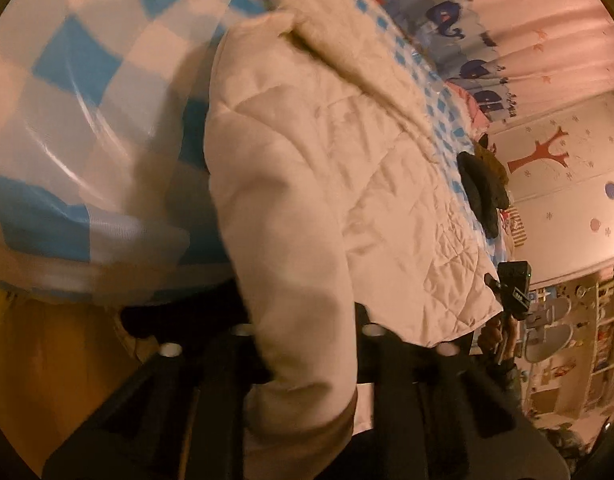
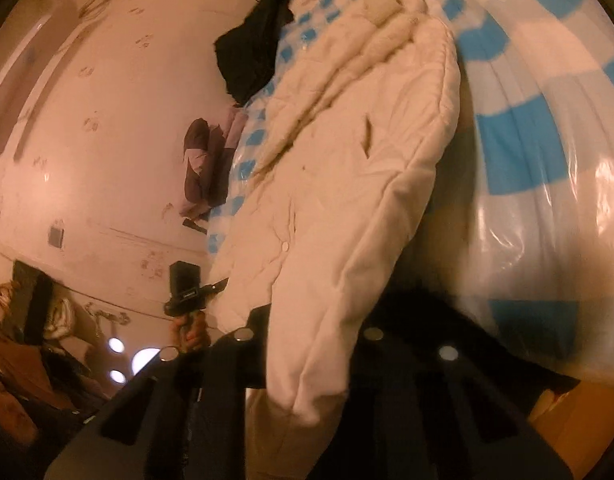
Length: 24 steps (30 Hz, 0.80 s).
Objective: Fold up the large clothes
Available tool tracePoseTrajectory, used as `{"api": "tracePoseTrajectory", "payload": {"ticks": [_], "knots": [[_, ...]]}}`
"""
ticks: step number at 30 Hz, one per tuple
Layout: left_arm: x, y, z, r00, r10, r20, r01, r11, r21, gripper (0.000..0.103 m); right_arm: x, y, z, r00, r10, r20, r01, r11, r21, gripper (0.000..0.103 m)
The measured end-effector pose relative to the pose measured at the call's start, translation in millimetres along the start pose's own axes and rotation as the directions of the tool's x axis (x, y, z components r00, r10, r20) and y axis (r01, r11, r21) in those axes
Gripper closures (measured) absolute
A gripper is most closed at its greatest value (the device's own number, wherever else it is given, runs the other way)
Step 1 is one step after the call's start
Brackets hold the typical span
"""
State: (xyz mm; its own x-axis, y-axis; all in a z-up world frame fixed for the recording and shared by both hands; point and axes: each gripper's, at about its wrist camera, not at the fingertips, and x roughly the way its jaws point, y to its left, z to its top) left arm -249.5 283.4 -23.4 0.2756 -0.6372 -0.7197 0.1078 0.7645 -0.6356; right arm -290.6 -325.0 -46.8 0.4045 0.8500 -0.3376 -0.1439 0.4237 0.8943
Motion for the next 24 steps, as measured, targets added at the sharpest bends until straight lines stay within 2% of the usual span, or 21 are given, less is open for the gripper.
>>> {"api": "tracePoseTrajectory", "payload": {"ticks": [4,7,9,11,12,13,16,17,21,23,24], "knots": [[-29.4,-21.4,-7.0,0.997,-0.062,0.050,0.059,0.997,0.054,0.093,-25.1,22.4,-6.9,0.997,0.042,0.067,-0.040,0.998,-0.043,0.087],[-44.8,-33.8,-21.9,0.996,-0.082,0.020,0.078,0.989,0.128,0.091,-41.5,36.4,-21.8,0.998,0.047,0.052,-0.042,0.995,-0.086,0.087],[-43.5,-28.8,-32.4,0.997,-0.072,-0.036,0.077,0.986,0.150,0.082,-43.8,30.1,-30.1,1.000,0.014,0.016,-0.013,0.997,-0.080,0.084],[-33.7,-7.6,-41.7,0.995,-0.039,-0.089,0.048,0.994,0.100,0.046,-42.2,8.0,-38.6,1.000,-0.013,-0.027,0.012,1.000,-0.023,0.075],[-33.1,-0.4,-42.7,0.996,-0.027,-0.084,0.033,0.996,0.079,0.041,-42.5,-0.9,-41.3,1.000,-0.005,-0.031,0.005,1.000,0.004,0.063],[-33.2,12.2,-43.0,0.998,-0.012,-0.060,0.014,0.999,0.033,0.035,-44.4,-10.2,-44.5,1.000,0.009,-0.019,-0.009,0.999,0.033,0.056],[-31.9,37.3,-39.9,0.999,-0.051,-0.010,0.050,0.995,-0.082,0.028,-43.7,-15.5,-47.9,0.999,0.049,-0.012,-0.048,0.998,0.048,0.056],[-29.8,39.8,-38.7,0.999,-0.045,-0.008,0.044,0.995,-0.094,0.023,-41.1,-15.2,-49.2,0.998,0.055,-0.023,-0.054,0.997,0.047,0.056],[-16.0,31.4,-33.8,0.998,-0.050,-0.032,0.047,0.995,-0.085,0.021,-27.1,-10.2,-51.3,0.996,0.061,-0.059,-0.059,0.997,0.040,0.056],[-9.6,25.9,-33.5,0.998,-0.054,-0.039,0.052,0.996,-0.068,0.021,-23.8,-7.1,-52.5,0.997,0.061,-0.046,-0.060,0.998,0.025,0.056],[-6.5,21.2,-32.6,0.998,-0.056,-0.034,0.054,0.997,-0.051,0.021,-23.5,-5.8,-52.4,0.998,0.057,-0.031,-0.056,0.998,0.019,0.067]]}}
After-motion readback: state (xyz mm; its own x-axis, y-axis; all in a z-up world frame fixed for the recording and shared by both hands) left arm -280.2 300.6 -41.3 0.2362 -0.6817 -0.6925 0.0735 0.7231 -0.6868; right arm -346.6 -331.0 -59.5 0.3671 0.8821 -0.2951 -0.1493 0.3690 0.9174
